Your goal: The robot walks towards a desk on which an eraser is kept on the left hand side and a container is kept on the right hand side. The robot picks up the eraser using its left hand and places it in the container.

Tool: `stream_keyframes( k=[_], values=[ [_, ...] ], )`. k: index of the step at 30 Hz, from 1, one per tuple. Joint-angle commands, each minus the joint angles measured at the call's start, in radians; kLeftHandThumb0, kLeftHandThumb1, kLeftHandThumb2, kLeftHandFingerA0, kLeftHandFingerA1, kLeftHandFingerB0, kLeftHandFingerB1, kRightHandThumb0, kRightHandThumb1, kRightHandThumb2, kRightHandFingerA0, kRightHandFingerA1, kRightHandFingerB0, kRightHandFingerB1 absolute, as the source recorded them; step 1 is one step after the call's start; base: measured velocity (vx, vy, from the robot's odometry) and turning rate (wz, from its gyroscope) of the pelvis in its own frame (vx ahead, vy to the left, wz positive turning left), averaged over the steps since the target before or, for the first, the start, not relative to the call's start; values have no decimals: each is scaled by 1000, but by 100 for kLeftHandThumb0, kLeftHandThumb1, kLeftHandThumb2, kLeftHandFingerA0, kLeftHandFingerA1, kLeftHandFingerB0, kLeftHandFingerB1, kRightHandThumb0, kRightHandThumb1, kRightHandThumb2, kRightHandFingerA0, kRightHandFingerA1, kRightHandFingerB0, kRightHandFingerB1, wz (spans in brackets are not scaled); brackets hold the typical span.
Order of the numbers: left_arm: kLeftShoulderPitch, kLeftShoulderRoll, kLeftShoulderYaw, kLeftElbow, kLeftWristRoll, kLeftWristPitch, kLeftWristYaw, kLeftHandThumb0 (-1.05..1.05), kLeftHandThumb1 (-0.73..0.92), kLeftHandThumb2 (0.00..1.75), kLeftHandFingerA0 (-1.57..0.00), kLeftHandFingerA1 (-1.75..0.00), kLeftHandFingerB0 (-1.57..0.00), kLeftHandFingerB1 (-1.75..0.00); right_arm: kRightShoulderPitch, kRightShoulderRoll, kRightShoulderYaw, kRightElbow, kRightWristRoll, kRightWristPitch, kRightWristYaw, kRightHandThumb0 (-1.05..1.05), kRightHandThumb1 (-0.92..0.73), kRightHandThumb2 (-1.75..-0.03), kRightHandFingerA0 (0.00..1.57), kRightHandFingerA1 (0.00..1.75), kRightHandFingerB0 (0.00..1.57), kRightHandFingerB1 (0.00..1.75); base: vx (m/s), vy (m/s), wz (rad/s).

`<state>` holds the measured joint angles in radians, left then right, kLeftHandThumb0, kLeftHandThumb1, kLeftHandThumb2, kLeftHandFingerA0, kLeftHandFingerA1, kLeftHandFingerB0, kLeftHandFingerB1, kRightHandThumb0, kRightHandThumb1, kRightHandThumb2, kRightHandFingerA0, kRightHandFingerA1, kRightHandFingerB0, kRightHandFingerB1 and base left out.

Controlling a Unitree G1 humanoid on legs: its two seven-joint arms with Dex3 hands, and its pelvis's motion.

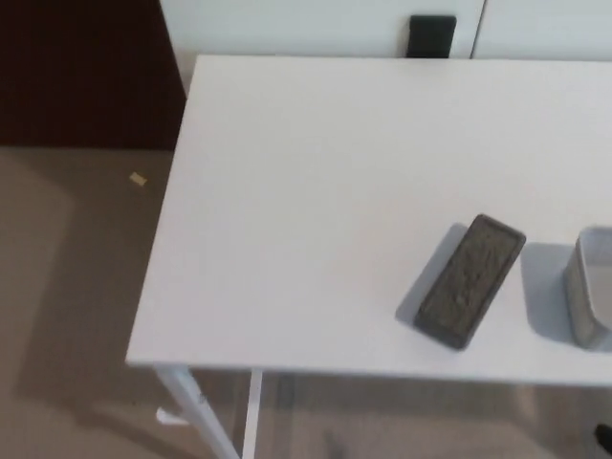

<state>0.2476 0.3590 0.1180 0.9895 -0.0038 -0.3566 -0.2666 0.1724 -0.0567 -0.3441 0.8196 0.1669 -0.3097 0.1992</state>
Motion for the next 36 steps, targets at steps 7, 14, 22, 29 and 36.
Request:
stream_keyframes(
  k=[7,14,22,29,36],
  values=[
    [-17,33,4,52,11,-73,-10,-41,60,59,-25,-31,-20,-28,-4,-11,1,44,-5,-56,-28,-24,-53,-55,70,61,40,46,220,118,-12],
    [-46,45,-3,95,17,-85,-11,-41,60,59,-26,-32,-22,-29,-7,-21,16,61,-10,-50,-30,-27,-49,-54,68,60,39,46,-14,-5,-4],
    [-39,49,-13,99,28,-101,1,-41,61,60,-25,-30,-20,-28,0,-34,35,69,-18,-45,-22,-35,-41,-67,55,61,36,51,-186,-298,23],
    [-62,45,-20,103,28,-87,2,-41,60,60,-25,-32,-21,-29,-28,-41,45,60,-11,-23,-43,-25,-50,-54,76,62,41,45,-68,-186,6],
    [-50,55,-34,68,49,-94,10,-43,60,60,-26,-31,-20,-29,-7,-44,62,36,-9,-10,-36,-36,-41,-67,56,62,35,50,-17,-3,0]
  ],
)
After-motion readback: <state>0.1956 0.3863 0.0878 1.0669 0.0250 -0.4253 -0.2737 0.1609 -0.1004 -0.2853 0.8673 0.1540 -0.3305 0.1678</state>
